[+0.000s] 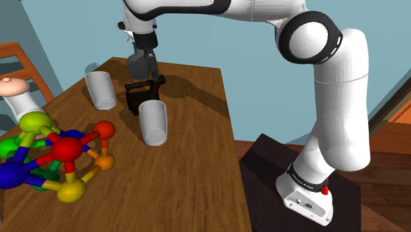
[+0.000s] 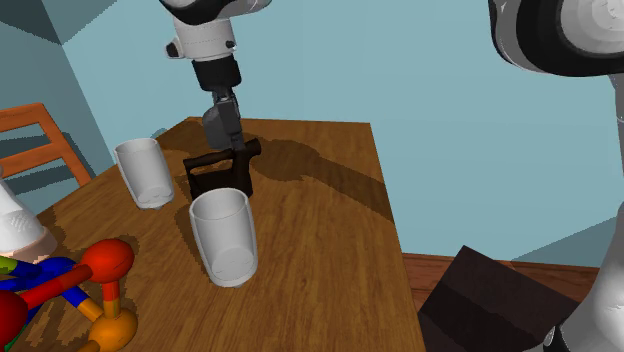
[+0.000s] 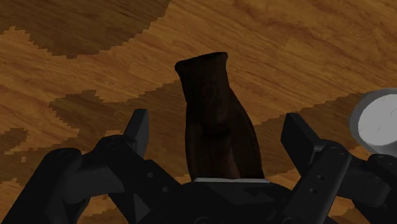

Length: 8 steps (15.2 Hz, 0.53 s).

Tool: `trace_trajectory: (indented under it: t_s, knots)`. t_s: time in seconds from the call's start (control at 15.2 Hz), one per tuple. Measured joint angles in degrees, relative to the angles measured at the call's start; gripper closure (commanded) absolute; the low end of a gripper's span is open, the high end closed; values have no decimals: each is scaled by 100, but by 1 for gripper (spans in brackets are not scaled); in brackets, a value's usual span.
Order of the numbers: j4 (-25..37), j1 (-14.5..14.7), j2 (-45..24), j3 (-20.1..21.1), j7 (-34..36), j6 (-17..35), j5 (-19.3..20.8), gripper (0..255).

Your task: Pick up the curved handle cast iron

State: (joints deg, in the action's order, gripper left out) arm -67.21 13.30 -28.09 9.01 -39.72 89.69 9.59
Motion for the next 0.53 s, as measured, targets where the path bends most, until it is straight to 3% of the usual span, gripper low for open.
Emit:
trace_trajectory:
  t_s: [0.13,0.53]
  knots:
    - [337,75,-244,36,-116,-93,41,0]
    - [-92,60,-263,49,-107,350,51,0]
